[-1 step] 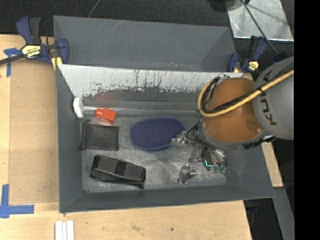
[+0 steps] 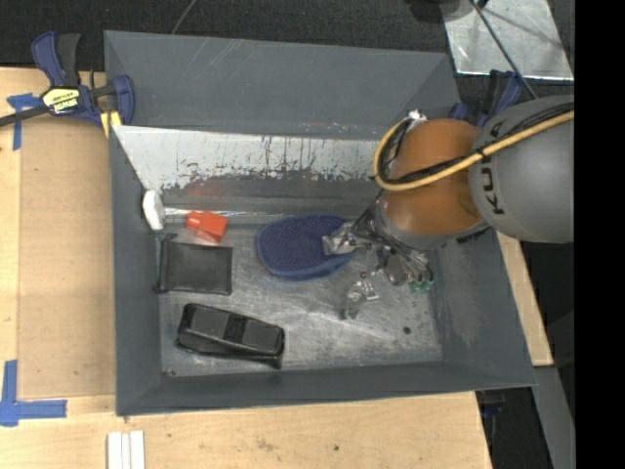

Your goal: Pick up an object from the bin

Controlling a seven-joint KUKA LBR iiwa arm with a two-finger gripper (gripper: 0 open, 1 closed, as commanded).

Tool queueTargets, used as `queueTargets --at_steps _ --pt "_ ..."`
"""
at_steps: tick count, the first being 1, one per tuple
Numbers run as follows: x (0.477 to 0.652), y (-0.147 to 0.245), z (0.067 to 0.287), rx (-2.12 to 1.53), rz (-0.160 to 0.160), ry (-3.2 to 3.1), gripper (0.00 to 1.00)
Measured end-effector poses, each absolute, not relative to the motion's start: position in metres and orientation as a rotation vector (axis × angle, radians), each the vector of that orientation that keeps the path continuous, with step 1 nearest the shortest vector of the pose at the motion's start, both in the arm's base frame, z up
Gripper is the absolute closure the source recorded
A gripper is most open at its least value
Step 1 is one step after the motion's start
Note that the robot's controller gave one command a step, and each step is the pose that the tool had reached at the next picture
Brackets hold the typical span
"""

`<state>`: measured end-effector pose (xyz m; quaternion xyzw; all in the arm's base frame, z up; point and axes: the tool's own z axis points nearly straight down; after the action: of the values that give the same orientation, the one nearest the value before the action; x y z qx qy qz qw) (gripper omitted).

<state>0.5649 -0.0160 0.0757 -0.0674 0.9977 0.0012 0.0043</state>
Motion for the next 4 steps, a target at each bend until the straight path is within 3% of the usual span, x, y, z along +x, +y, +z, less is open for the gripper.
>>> queueTargets --at_steps 1,2,3,4 --pt "0.573 -0.016 0.083 -0.202 0.001 3.089 1.00" --pt "0.563 0.018 0.197 -0.221 0.000 3.121 1.00" --pt "0.561 0.017 0.192 -0.217 0.000 3.130 0.00" --pt "0.593 0.037 0.082 -0.047 0.001 3.133 0.00"
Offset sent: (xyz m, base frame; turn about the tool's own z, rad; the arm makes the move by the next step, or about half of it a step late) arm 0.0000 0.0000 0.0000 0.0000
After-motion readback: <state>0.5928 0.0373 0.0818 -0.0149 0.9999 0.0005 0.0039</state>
